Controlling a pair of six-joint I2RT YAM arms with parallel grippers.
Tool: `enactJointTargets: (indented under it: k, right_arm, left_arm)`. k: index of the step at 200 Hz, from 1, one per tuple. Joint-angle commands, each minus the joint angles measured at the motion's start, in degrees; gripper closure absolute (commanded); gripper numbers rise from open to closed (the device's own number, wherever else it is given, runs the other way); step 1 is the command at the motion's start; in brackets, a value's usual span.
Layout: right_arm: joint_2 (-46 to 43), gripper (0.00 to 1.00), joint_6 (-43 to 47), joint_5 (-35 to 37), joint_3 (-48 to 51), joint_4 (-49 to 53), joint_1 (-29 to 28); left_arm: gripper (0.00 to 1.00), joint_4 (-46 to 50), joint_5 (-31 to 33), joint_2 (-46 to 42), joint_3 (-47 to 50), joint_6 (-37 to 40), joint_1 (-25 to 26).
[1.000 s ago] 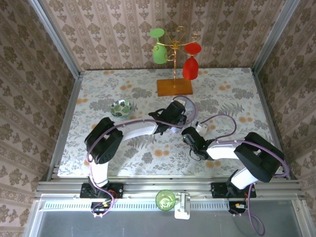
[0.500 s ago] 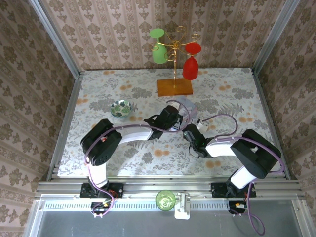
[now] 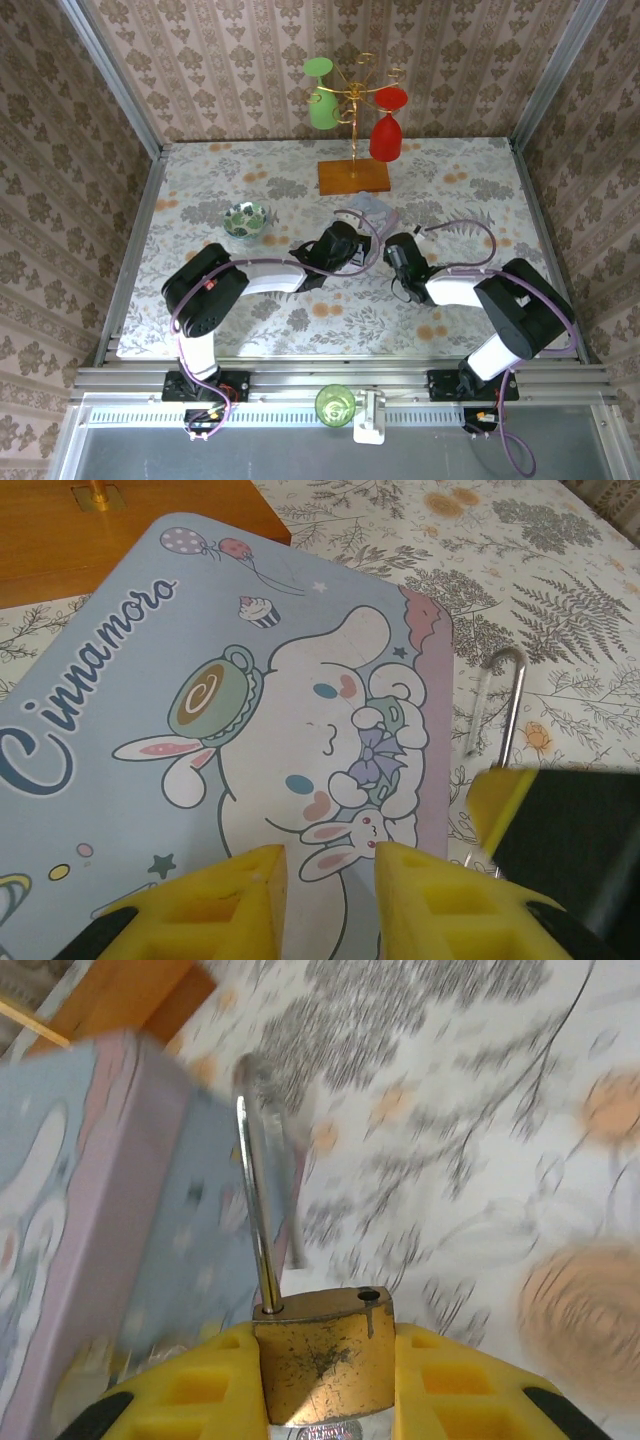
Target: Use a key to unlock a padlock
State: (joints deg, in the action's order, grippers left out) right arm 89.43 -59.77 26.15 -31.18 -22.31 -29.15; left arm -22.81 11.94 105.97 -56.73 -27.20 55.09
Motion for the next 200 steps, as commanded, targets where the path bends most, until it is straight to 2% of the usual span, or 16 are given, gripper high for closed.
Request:
enactJointTargets:
  k: [1,24,59,100,137,161,200]
  right_arm:
    - [-1.27,0.93,5.57,3.74,-2.53,1.95,1.17]
    - [-4.48,0.94,11.11,-0.71,-4.59,10.7,3.26]
    - [-9.21,0.94,21.69,-6.96,-8.29,30.74,3.0]
    - [-13.82,0.93,24.67,-9.34,-9.54,48.51,2.17]
    - [-11.54,0.93,25.63,-10.49,-9.39,53.51,1.56]
    - [-7.15,0.92,26.22,-9.79,-11.63,57.81,-1.29]
    - [-0.53,0.89,25.59,-7.98,-15.49,61.84,-3.46]
  left_arm:
    - [0.69,19.57,-0.25,3.91,7.19,-3.99,-0.77]
    - [0.69,20.94,0.5,1.79,7.95,-3.28,-1.63]
    - [0.68,22.97,0.78,-1.91,7.06,0.08,-5.16]
    - [0.66,25.43,0.17,-3.91,3.85,4.15,-8.63]
    - [0.65,25.18,-1.25,-2.71,1.16,4.79,-8.67]
    - [0.64,27.32,-0.99,-3.03,-0.9,5.77,-9.69]
    - [0.55,28.02,-4.17,-7.25,-3.94,6.19,-10.0]
